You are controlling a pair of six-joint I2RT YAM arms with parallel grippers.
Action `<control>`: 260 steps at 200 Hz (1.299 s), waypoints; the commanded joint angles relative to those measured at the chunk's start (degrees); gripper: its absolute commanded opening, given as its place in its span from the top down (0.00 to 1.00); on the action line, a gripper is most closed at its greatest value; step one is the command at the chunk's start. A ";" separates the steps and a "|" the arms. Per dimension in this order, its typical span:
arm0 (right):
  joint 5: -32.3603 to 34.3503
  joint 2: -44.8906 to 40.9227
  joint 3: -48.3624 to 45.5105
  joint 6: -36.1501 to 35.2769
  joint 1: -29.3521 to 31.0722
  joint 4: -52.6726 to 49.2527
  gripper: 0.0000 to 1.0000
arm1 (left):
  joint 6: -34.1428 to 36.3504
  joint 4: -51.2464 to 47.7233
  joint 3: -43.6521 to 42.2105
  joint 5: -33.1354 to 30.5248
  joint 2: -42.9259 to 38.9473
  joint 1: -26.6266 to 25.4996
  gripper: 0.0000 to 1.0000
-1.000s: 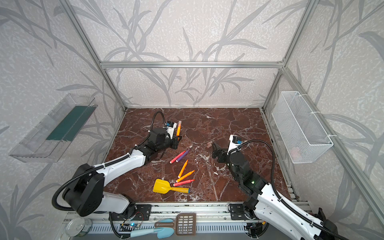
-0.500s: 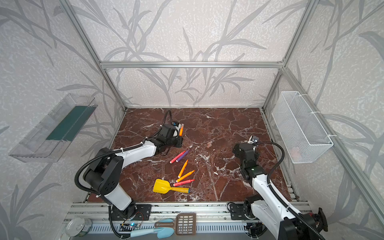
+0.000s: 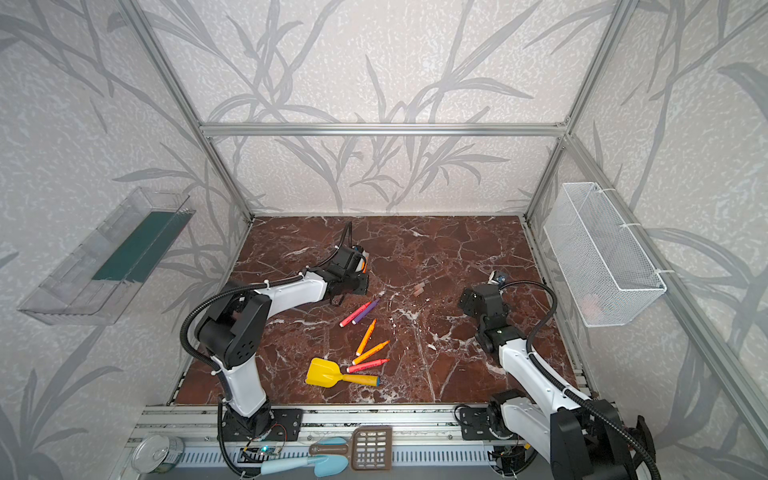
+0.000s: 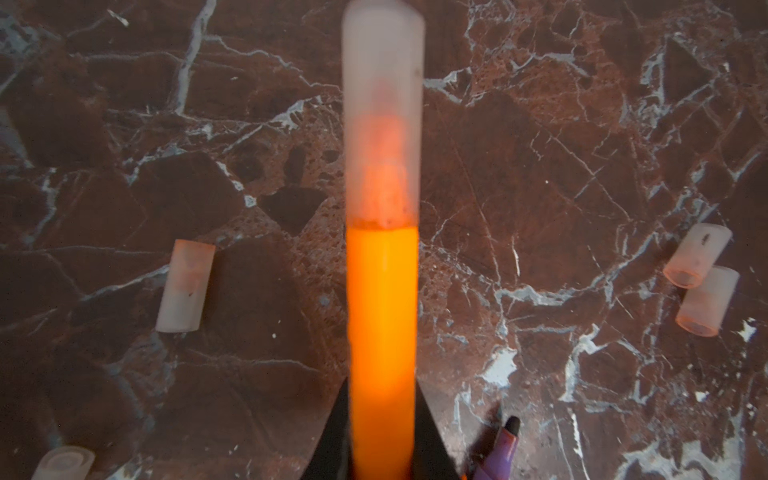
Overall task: Insert the pens into the pen caps
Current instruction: 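Lower the capped orange marker to the table with the left gripper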
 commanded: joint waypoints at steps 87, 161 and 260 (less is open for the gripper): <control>-1.80 -2.37 -1.59 -0.70 -0.12 3.44 0.06 | 0.29 -8.55 10.08 -2.12 8.32 -0.04 0.95; -2.13 -2.73 -1.86 -0.80 -0.08 3.64 0.06 | 1.10 -9.87 11.65 -3.19 9.97 -0.01 0.83; -2.31 -3.17 -2.21 -0.80 -0.13 3.81 0.06 | 2.67 -11.13 13.07 -3.43 9.23 0.05 0.72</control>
